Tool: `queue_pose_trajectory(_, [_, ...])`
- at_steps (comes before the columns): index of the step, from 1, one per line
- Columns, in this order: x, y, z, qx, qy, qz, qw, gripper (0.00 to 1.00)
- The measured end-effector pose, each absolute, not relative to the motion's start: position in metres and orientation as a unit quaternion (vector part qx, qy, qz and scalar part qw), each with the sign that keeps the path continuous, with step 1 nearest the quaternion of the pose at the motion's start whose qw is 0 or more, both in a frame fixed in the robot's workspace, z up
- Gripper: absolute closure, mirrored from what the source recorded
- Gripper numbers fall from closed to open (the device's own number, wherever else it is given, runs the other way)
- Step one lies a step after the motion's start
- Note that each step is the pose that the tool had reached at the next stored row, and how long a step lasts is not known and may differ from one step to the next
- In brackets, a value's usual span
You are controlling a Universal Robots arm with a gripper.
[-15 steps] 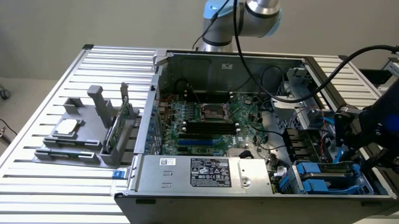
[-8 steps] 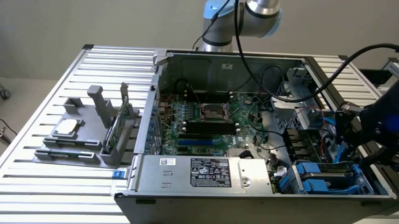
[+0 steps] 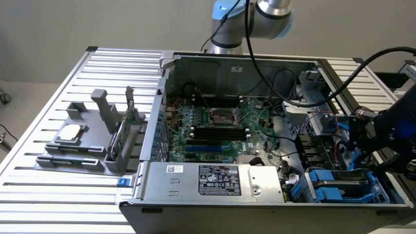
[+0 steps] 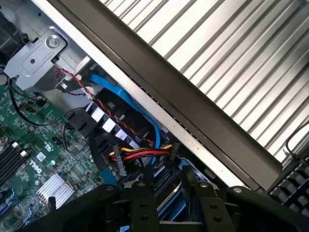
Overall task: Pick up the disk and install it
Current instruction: 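Insert the first disk wire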
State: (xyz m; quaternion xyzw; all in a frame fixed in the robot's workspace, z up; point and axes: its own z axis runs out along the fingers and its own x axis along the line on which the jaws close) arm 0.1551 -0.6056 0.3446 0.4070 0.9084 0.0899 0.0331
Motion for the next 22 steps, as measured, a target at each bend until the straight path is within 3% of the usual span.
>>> queue_pose_trajectory(22, [0.1577,-0.6056,0.3353,0.443,0.888,0.123,0.019,0.63])
